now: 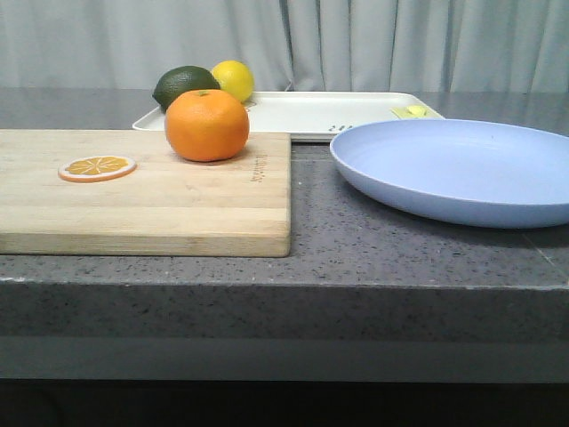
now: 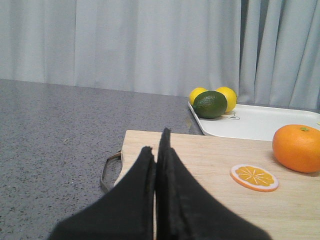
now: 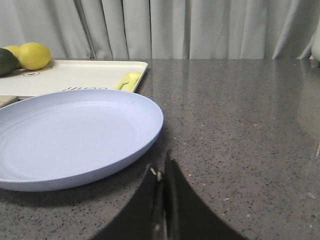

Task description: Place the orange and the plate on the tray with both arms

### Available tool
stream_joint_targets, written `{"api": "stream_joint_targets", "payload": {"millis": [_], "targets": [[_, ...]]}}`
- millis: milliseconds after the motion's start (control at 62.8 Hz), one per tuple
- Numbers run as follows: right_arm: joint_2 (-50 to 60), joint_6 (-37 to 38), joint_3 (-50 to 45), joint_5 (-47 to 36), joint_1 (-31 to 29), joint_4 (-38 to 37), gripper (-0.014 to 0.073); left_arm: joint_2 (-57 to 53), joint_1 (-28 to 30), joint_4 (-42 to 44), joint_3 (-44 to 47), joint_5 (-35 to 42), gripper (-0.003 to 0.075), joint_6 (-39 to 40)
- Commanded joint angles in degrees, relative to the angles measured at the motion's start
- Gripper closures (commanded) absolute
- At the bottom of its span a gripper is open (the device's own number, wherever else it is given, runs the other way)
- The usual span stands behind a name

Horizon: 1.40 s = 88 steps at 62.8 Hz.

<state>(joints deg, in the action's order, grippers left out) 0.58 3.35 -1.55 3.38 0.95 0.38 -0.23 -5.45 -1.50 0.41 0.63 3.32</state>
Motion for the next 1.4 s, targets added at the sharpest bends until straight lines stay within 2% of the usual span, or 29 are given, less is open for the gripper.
{"api": "stream_joint_targets", "payload": {"millis": [0,111,239,509,668,844,971,1385], "targets": [[1.1,-0.4,1.4,-6.2,-0.1,0.2,0.0711,-1.1,0.2,-0.4,1.5,6.0,0.074,0.1],[1.1,-0.4,1.9,-9.0,-0.1,0.2,0.0711,-1.1,0.2,-0.6,0.4,7.8,0.074,0.1],[1.1,-0.4,6.5,-6.2,-0.1,0.2,0.0711,-1.1,0.2,-0.6,-5.0,5.1,0.074,0.1],[-3.0,-0.4,22.0,4.9,-0.1,-0.4,0.0711,3.3,0.2,-0.6,-22.8,-11.7,0.074,0.1],[-9.6,-0.4,31.1,11.2,-0.1,-0.4,0.0711,9.9,0.2,-0.6,-31.5,-19.4,0.074,0.1],[-19.2,-0.4,40.9,23.0,-0.1,-0.4,0.0711,18.1,0.2,-0.6,-39.1,-26.7,0.074,0.1],[-25.6,-0.4,44.4,28.8,-0.1,-0.4,0.0711,22.8,0.2,-0.6,-40.1,-26.8,0.074,0.1],[-36.4,-0.4,44.1,29.7,-0.1,-0.4,0.071,29.9,0.2,-0.6,-39.9,-28.8,0.074,0.1]]}}
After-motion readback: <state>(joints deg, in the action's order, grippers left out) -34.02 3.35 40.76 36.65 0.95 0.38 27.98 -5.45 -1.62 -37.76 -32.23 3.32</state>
